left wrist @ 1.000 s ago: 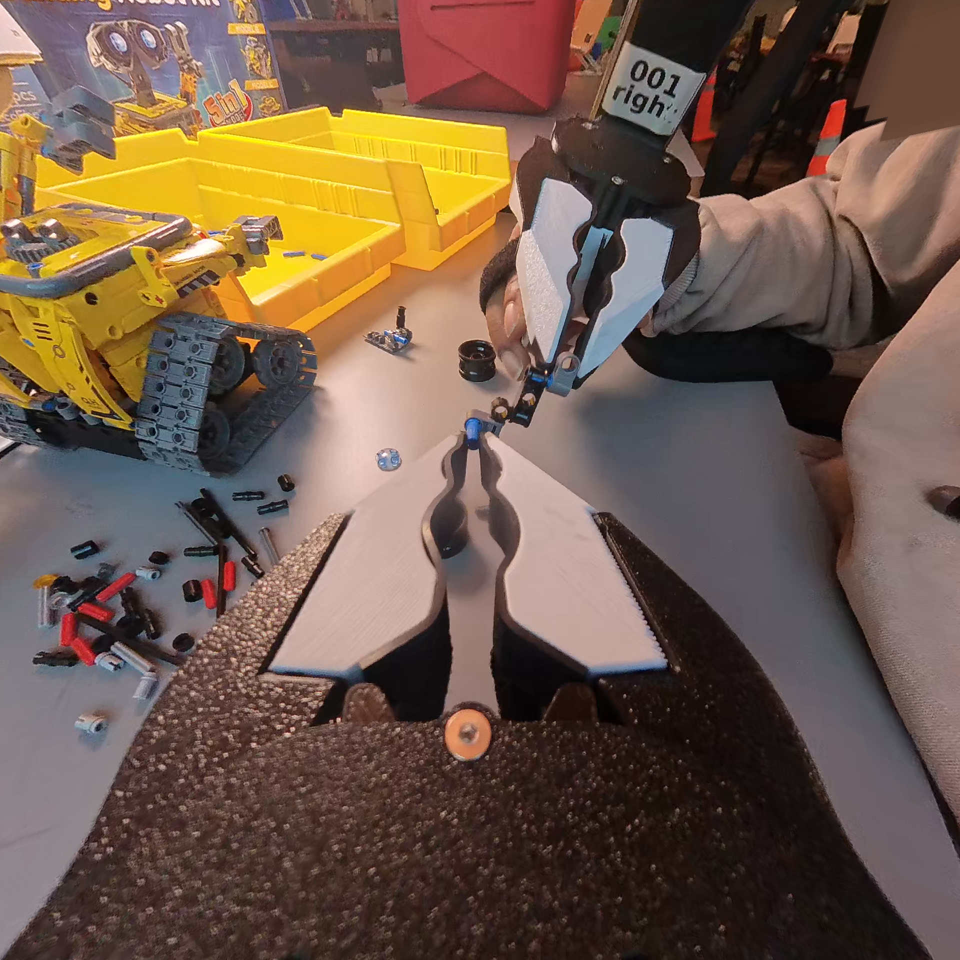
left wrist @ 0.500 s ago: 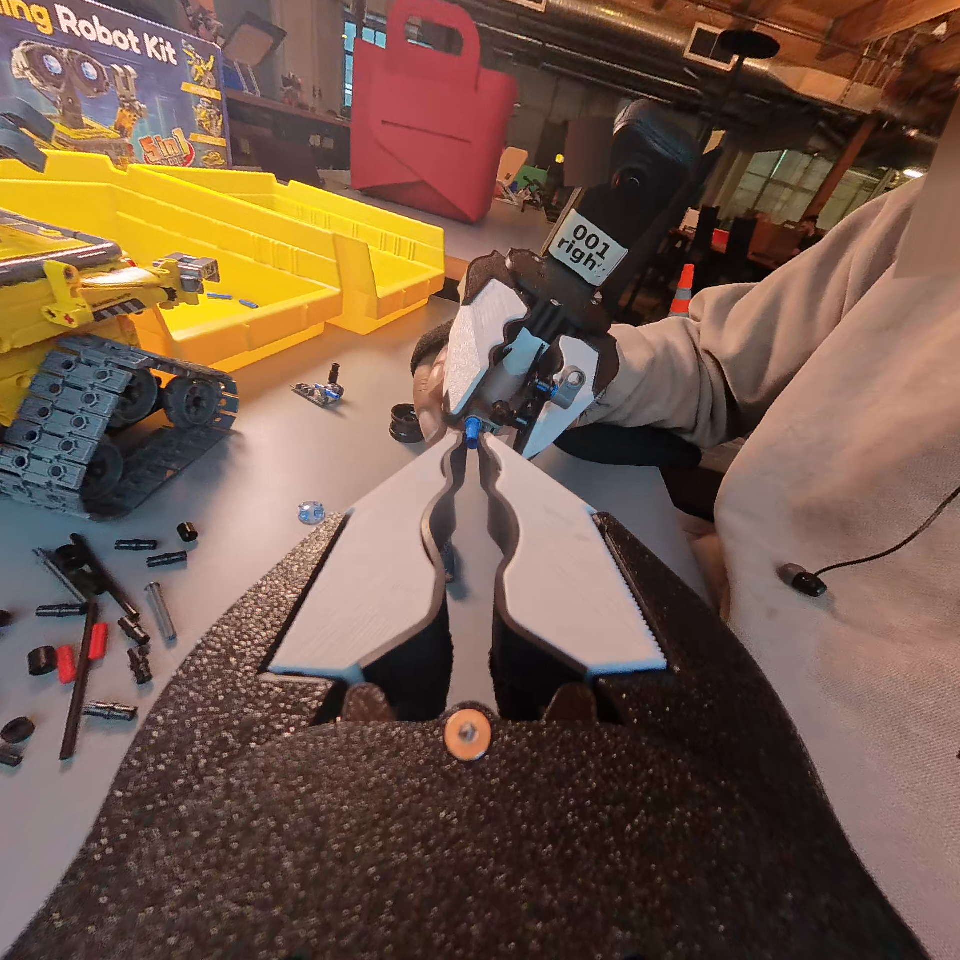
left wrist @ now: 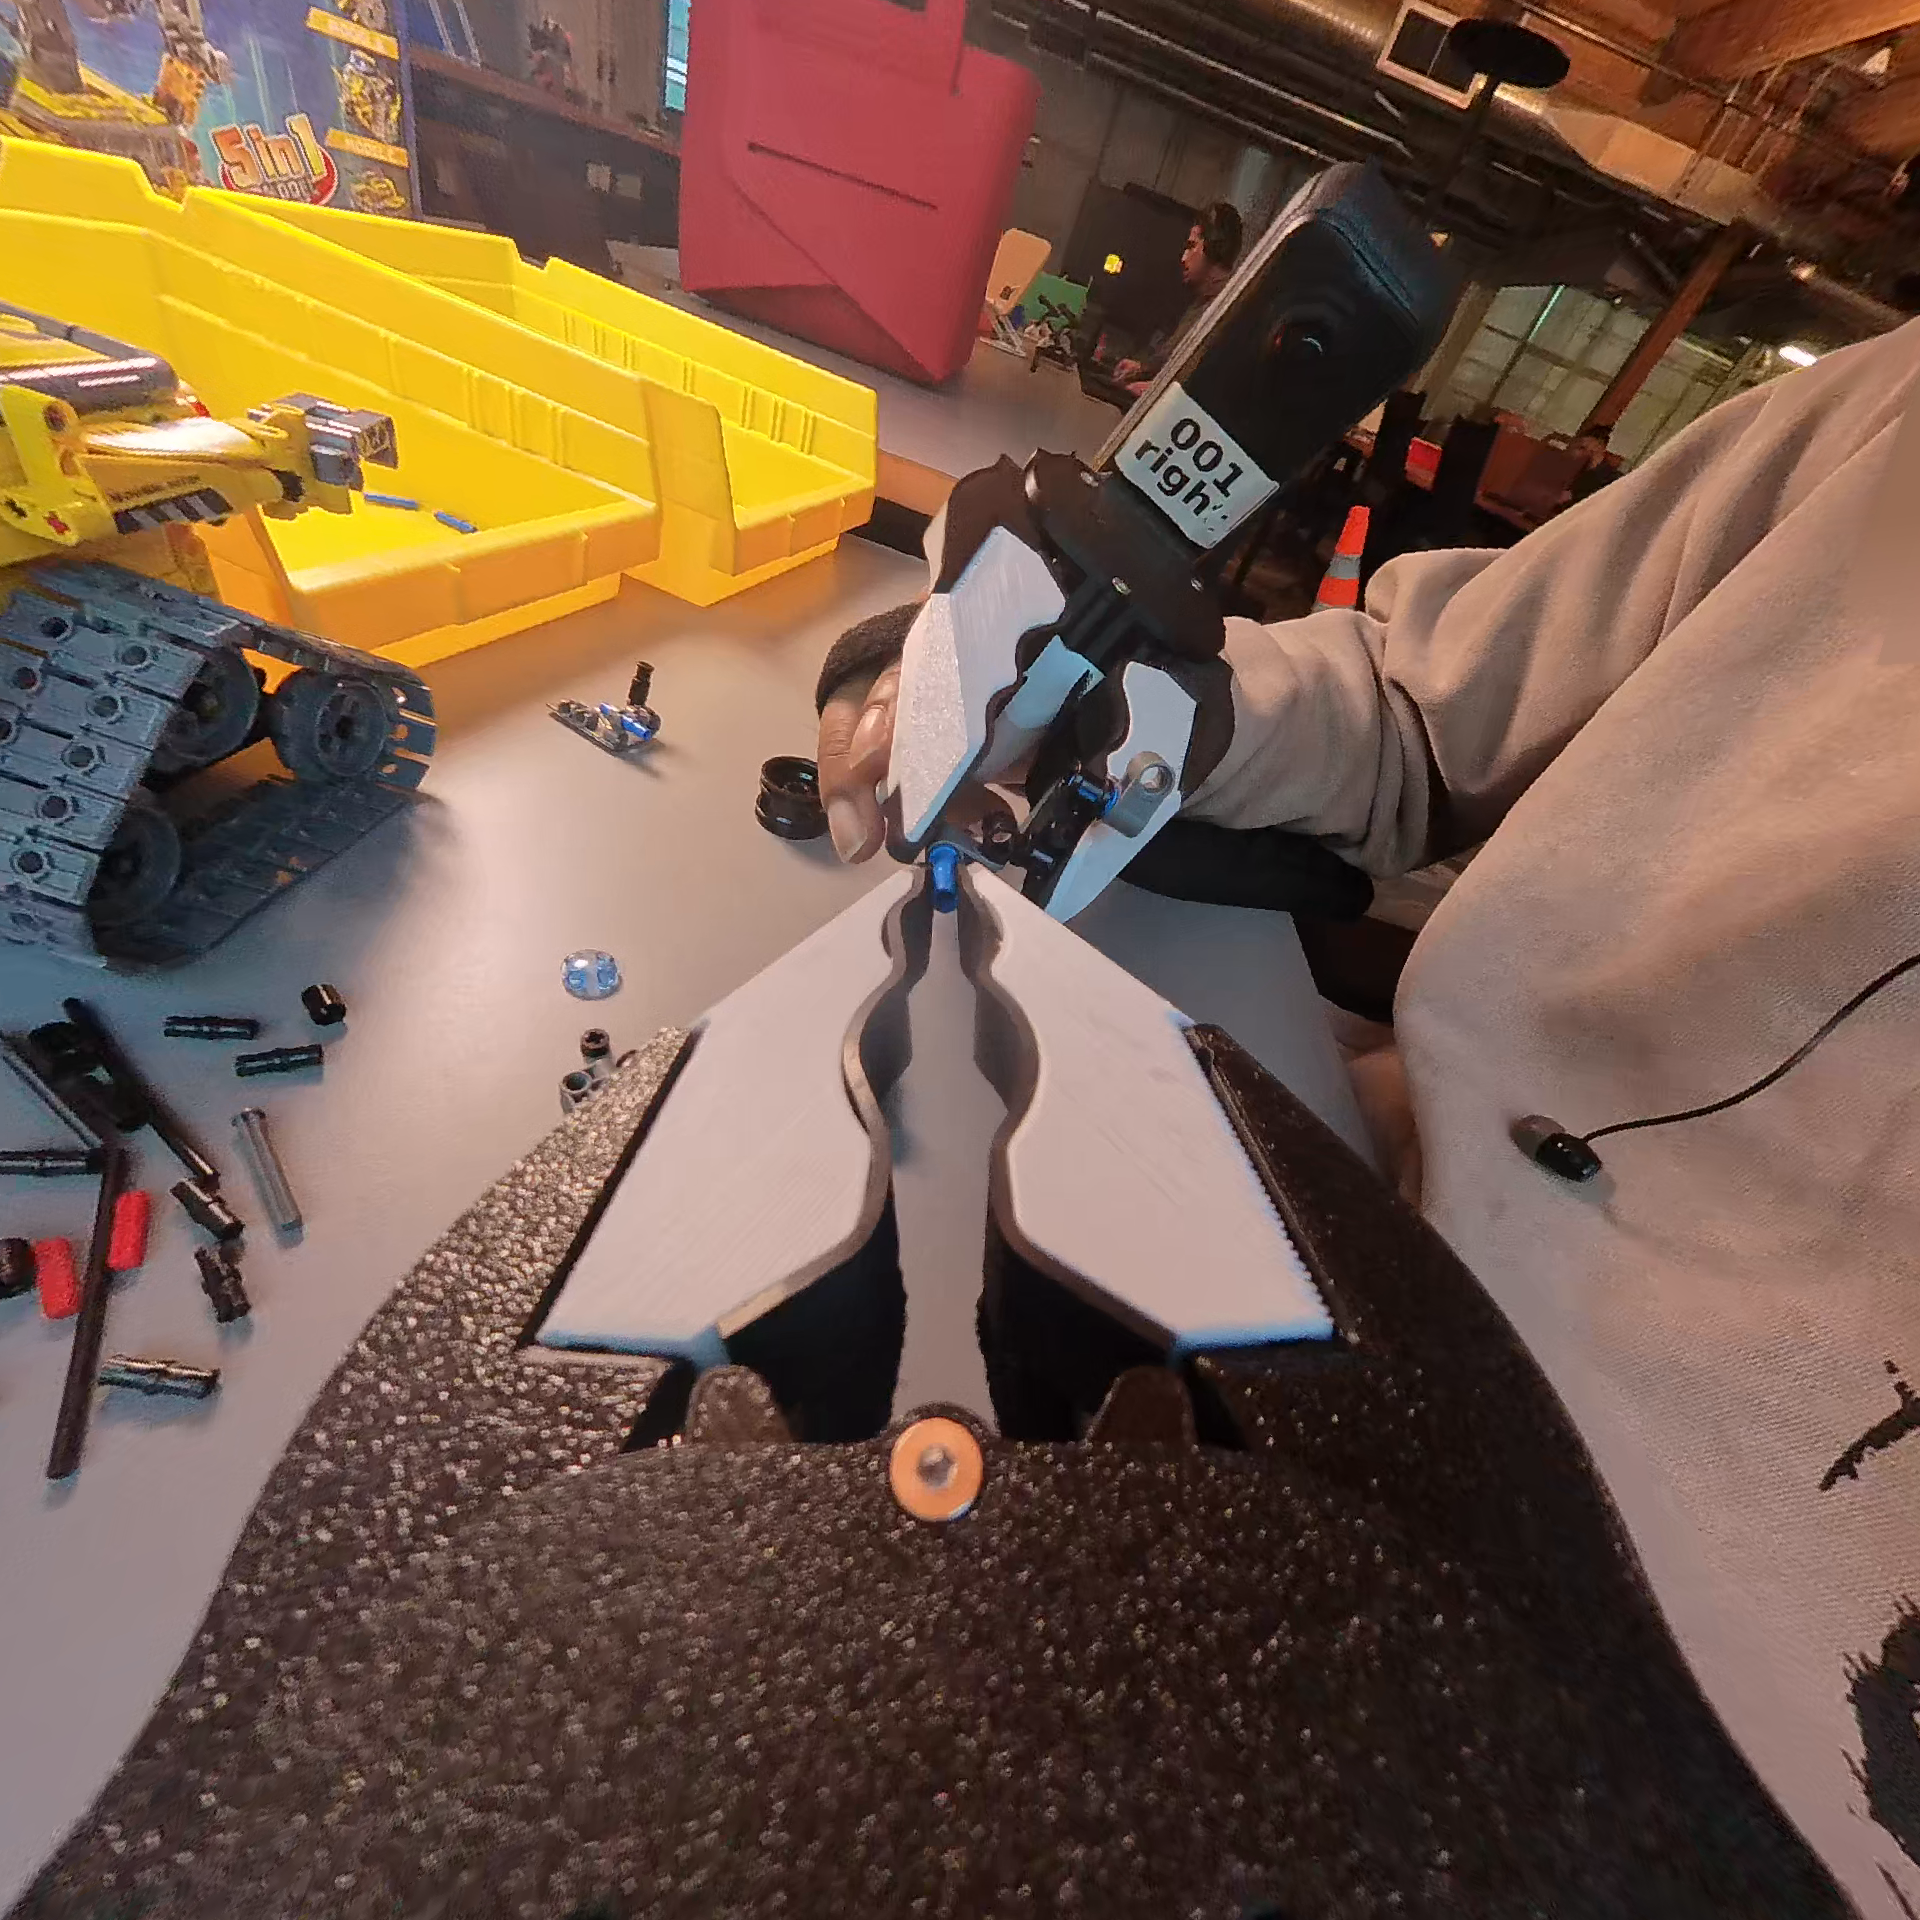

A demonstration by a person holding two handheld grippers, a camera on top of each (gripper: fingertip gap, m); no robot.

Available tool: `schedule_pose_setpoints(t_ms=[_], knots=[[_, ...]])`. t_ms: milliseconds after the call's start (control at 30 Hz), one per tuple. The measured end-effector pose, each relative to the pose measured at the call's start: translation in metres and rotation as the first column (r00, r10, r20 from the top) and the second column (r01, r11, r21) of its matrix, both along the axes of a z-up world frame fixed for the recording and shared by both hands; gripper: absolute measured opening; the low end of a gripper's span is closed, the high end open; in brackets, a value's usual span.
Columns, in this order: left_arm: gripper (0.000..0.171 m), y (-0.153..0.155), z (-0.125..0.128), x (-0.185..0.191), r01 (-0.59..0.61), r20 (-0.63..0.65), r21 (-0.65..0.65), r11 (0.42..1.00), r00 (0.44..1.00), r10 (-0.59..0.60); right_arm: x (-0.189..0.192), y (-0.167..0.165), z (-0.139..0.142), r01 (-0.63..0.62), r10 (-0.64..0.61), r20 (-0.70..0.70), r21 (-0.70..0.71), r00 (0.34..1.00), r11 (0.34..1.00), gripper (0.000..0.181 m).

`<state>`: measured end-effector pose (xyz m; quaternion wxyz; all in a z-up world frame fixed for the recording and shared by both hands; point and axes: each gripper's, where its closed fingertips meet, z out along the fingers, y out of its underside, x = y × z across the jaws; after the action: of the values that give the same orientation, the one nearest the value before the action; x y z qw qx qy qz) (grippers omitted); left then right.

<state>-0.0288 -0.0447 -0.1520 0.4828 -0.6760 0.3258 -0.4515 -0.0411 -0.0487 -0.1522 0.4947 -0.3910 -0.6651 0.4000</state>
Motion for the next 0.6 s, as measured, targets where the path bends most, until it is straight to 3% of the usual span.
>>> schedule_pose_setpoints(t_ms=[233, 600], knots=[[0.004, 0.001, 0.012, -0.005, 0.021, 0.049, -0.029, 0.999, 0.999, -0.02, 0.0, 0.003, 0.019, -0.005, 0.002, -0.063, -0.046, 0.998, 0.999, 0.011], [0.004, 0.004, 0.016, -0.008, -0.003, 0.059, -0.029, 1.0, 0.998, 0.004, -0.001, 0.007, 0.021, 0.016, -0.014, -0.049, 0.041, 0.999, 0.999, 0.011]])
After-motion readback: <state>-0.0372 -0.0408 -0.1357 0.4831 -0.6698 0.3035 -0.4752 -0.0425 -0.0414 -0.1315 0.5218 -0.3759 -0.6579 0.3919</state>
